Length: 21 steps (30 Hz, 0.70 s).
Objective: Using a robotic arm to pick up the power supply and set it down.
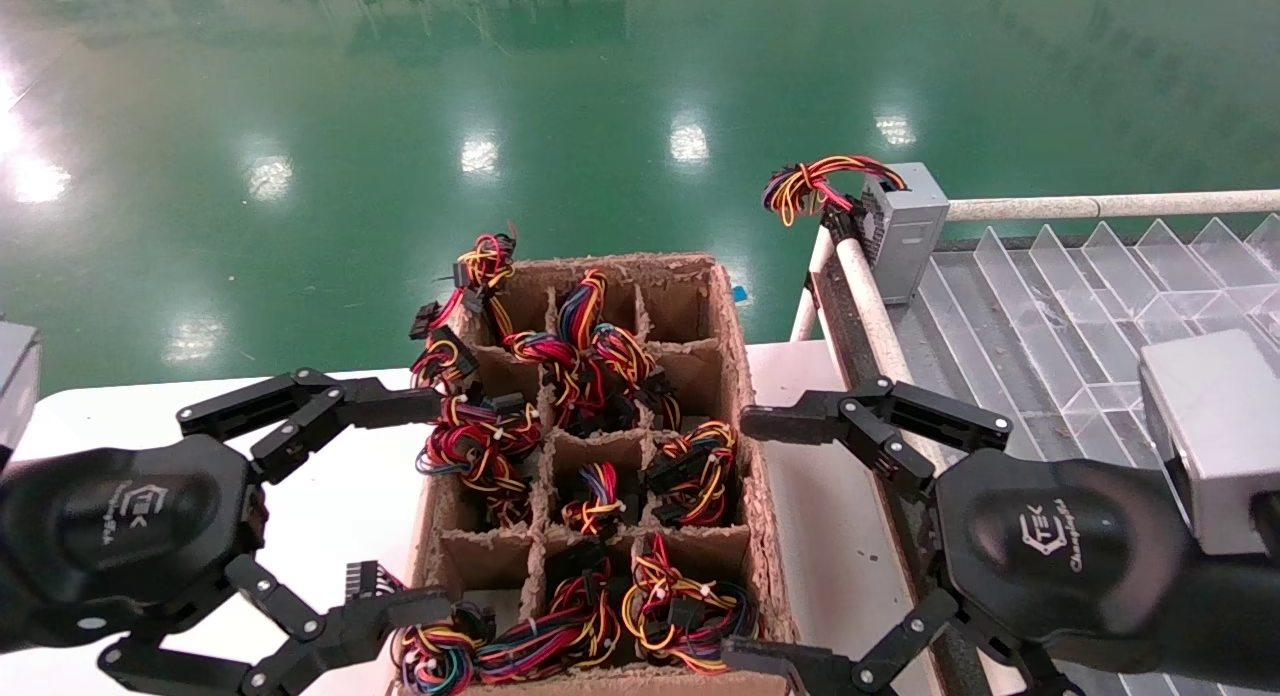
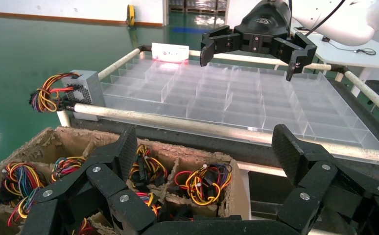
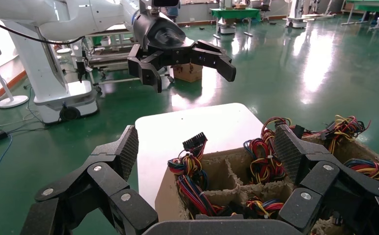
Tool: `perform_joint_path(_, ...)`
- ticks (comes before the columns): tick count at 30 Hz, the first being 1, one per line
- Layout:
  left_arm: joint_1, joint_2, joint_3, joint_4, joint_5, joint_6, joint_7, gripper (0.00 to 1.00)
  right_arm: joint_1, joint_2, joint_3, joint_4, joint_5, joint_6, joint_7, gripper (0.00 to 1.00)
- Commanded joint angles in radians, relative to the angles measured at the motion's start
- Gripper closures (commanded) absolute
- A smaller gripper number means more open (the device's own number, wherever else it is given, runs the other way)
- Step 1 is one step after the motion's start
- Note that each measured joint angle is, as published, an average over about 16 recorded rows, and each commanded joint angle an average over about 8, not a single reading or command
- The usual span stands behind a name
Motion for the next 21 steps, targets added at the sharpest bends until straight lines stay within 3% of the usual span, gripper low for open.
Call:
perform_joint_path(1,0.0,0.0,0.0,0.0,0.0,0.0,0.0,0.0,0.0,0.0,0.0,0.0,0.0,0.0,0.0,0.0)
perform_joint_path(10,0.0,0.0,0.0,0.0,0.0,0.0,0.0,0.02,0.0,0.0,0.0,0.0,0.0,0.0,0.0,0.0)
perform_joint_path(11,0.0,0.0,0.0,0.0,0.0,0.0,0.0,0.1,0.0,0.0,0.0,0.0,0.0,0.0,0.0,0.0)
perform_joint_path(18,0.0,0.0,0.0,0.0,0.0,0.0,0.0,0.95,-0.002,0.001,0.001,-0.004,0.0,0.01,0.004,0.0)
perform_joint_path(19,0.0,0.0,0.0,0.0,0.0,0.0,0.0,1.0,-0.002,0.002,0.002,-0.003,-0.007,0.022,0.005,0.0)
perform_joint_path(21,0.0,0.0,0.0,0.0,0.0,0.0,0.0,1.0,-0.001,0.003,0.0,0.006,-0.032,0.061,0.01,0.0)
